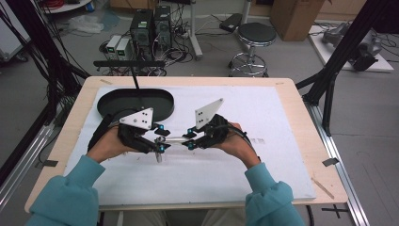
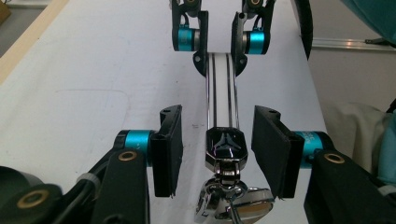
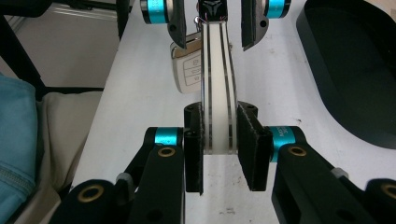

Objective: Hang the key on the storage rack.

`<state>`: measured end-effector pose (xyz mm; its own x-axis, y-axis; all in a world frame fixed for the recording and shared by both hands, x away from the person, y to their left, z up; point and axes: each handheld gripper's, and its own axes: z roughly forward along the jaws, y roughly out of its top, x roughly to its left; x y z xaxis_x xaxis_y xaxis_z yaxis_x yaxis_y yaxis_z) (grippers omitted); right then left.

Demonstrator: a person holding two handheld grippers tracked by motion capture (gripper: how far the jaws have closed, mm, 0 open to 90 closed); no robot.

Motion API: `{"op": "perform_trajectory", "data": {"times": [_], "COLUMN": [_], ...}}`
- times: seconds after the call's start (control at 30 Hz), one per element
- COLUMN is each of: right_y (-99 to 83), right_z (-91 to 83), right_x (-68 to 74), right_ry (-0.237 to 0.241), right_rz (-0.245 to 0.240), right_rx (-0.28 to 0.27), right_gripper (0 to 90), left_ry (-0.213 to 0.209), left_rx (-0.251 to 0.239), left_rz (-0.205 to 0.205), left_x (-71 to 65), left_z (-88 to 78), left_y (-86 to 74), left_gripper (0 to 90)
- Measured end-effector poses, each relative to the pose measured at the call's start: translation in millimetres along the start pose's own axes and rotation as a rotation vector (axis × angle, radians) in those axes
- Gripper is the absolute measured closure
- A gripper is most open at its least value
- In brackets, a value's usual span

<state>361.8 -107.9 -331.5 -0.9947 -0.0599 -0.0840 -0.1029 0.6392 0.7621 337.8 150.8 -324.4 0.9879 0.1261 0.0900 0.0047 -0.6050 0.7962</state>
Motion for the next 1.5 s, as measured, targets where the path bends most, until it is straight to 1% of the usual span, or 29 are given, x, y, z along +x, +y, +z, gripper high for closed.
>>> {"op": "perform_trajectory", "data": {"times": [0.07, 0.1, 0.17, 0.2, 0.23, 0.37, 0.4, 0.43, 0.5, 0.67, 0.7, 0.9, 0.93, 0.97, 1.07, 1.13, 1.2, 1.3, 1.33, 1.37, 1.4, 1.43, 1.47, 1.5], "right_y": [-0.3, -0.3, -0.4, -0.5, -0.5, -0.6, -0.8, -1.0, -0.9, -1.0, -1.1, -1.4, -1.4, -1.4, -2.0, -1.9, -1.7, -1.9, -2.7, -3.0, -3.4, -3.6, -3.6, -4.1], "right_z": [-0.4, -0.4, -0.3, 0.0, 0.0, 0.1, 0.5, 0.9, 1.6, 2.2, 2.3, 2.8, 2.8, 2.8, 1.4, 1.0, 1.1, 1.5, 2.4, 2.2, 1.9, 2.3, 2.3, 3.7], "right_x": [-0.1, 0.0, -0.4, -0.3, -0.3, -0.9, -1.1, -1.2, -1.1, -0.9, -1.0, -0.8, -1.0, -1.5, -1.9, -1.3, -1.3, -1.5, -1.9, -2.0, -1.5, -1.5, -1.5, 0.1], "right_ry": [0.001, 0.001, -0.002, -0.003, -0.001, -0.003, -0.003, -0.004, -0.002, -0.007, -0.008, -0.01, -0.009, -0.012, -0.006, -0.006, -0.003, -0.005, -0.001, -0.002, -0.023, -0.029, -0.029, -0.094], "right_rz": [-0.002, -0.001, -0.006, -0.006, -0.005, -0.005, -0.007, -0.007, -0.008, -0.012, -0.013, -0.012, -0.013, -0.018, -0.014, -0.014, -0.015, -0.017, -0.011, -0.014, -0.009, 0.01, 0.01, 0.022], "right_rx": [0.001, 0.001, 0.004, 0.003, 0.004, 0.005, 0.007, 0.008, 0.012, 0.023, 0.023, 0.032, 0.031, 0.025, 0.019, 0.016, 0.019, 0.019, 0.013, 0.0, -0.027, -0.042, -0.042, -0.041], "right_gripper": [74.5, 74.5, 74.5, 74.5, 74.5, 74.5, 74.5, 74.5, 74.5, 74.5, 74.5, 74.5, 74.4, 74.4, 74.3, 74.3, 74.3, 74.2, 72.5, 64.1, 49.5, 38.7, 38.7, 15.1], "left_ry": [0.005, 0.003, 0.004, 0.007, 0.007, -0.006, -0.001, -0.001, -0.01, -0.009, -0.007, -0.003, 0.01, 0.018, 0.021, 0.014, 0.016, 0.017, 0.015, 0.015, 0.027, 0.032, 0.032, 0.04], "left_rx": [0.005, 0.018, 0.02, 0.023, 0.023, 0.033, 0.043, 0.043, 0.046, 0.05, 0.055, 0.072, 0.078, 0.079, 0.072, 0.069, 0.074, 0.078, 0.079, 0.079, 0.074, 0.067, 0.067, 0.066], "left_rz": [0.003, 0.002, 0.003, -0.006, -0.006, 0.002, 0.005, 0.005, 0.005, 0.0, 0.006, 0.009, 0.006, 0.019, 0.012, 0.001, -0.01, -0.01, -0.011, -0.011, -0.017, -0.03, -0.03, -0.032], "left_x": [0.2, 0.8, 0.9, 0.9, 0.9, 0.7, 0.5, 0.5, 0.6, 0.6, 0.3, -0.4, -2.1, -2.9, -3.6, -3.7, -4.0, -4.3, -3.8, -3.8, -4.1, -3.1, -3.1, -2.6], "left_z": [0.5, 0.7, 0.9, 1.2, 1.2, 2.1, 2.0, 2.0, 2.4, 3.0, 3.6, 4.7, 5.1, 4.8, 4.1, 3.7, 4.1, 4.3, 3.9, 3.9, 4.2, 3.8, 3.8, 3.2], "left_y": [0.1, 0.4, 0.5, 0.9, 0.9, 0.9, 1.3, 1.3, 1.0, 0.7, 0.7, 0.9, 1.1, 1.7, 2.6, 2.9, 3.2, 3.3, 3.5, 3.5, 3.4, 2.6, 2.6, 2.2], "left_gripper": [54.7, 56.0, 58.4, 58.8, 59.4, 62.9, 63.1, 63.6, 67.3, 71.9, 73.3, 73.7, 73.8, 73.9, 74.1, 74.2, 74.2, 74.3, 74.3, 74.3, 74.3, 74.3, 74.4, 74.4]}}
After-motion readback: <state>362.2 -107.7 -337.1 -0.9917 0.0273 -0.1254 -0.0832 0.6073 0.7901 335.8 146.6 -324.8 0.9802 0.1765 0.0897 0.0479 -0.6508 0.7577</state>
